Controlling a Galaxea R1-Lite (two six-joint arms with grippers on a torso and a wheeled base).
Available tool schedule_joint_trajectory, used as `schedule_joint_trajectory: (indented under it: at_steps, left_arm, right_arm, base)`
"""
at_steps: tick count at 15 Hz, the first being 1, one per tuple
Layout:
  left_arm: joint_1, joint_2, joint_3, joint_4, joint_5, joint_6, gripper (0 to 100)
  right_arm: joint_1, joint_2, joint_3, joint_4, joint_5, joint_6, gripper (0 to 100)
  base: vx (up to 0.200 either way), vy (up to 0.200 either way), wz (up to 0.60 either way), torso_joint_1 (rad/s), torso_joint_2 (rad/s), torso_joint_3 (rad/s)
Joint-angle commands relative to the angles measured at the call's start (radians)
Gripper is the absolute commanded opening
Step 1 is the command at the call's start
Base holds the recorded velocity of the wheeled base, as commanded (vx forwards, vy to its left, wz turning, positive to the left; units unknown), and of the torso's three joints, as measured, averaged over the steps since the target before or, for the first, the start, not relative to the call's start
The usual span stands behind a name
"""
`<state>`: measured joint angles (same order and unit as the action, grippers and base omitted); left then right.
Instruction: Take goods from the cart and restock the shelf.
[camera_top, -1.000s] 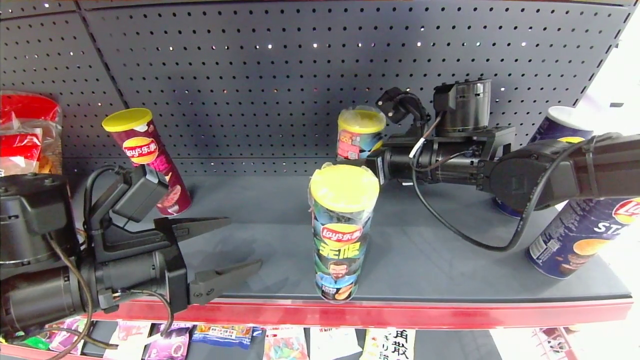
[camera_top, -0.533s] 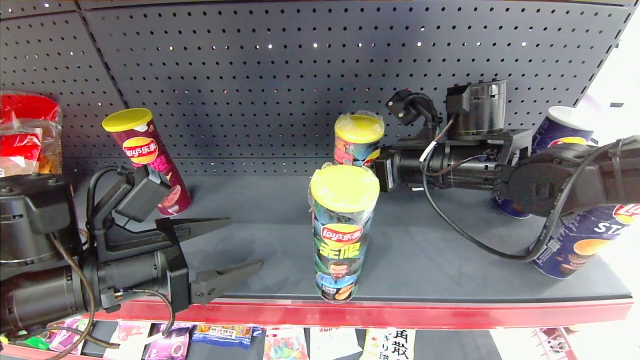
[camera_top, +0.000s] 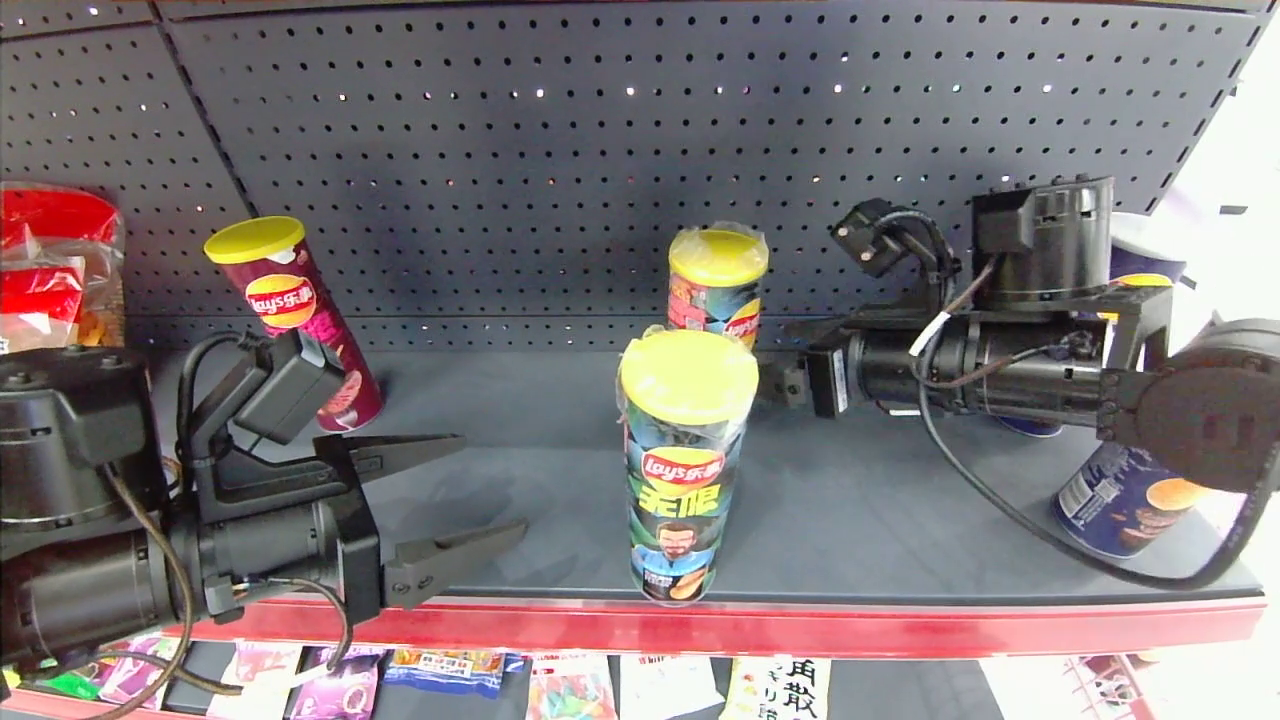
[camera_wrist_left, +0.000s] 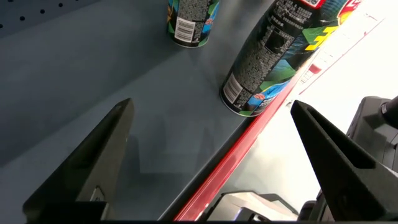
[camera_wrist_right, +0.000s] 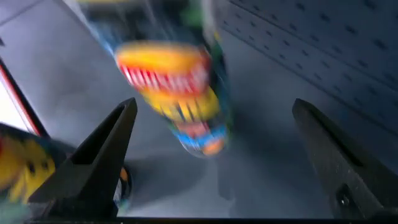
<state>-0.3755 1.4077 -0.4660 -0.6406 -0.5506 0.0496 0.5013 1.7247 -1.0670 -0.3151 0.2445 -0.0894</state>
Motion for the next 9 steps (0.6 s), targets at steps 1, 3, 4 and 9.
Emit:
schedule_joint_trajectory:
  at_steps: [1,3,4,9]
  left_arm:
    - [0.0,0.011,0.0,-0.001,0.0,0.001,100]
    - [-0.002,0.053,-0.005,-0.002,0.0,0.039,100]
    - [-0.002,0.066,-0.007,-0.004,0.001,0.059,100]
    - [-0.028,0.131,0.001,0.001,0.028,0.104,100]
  right_arm:
    - [-0.018,-0.066,0.061,-0.001,-0.011,-0.004,100]
    - [-0.015,-0.18,0.19,0.001,-0.013,-0.006,100]
    - [-0.012,-0.223,0.233,0.001,-0.013,-0.006,100]
    - [0.008,-0.573,0.55,0.001,0.042,-0.063,100]
  base:
    - [0.0,0.0,0.0,0.0,0.0,0.0]
    - [0.0,0.0,0.0,0.0,0.0,0.0]
    - [0.0,0.0,0.0,0.0,0.0,0.0]
    - [0.0,0.0,0.0,0.0,0.0,0.0]
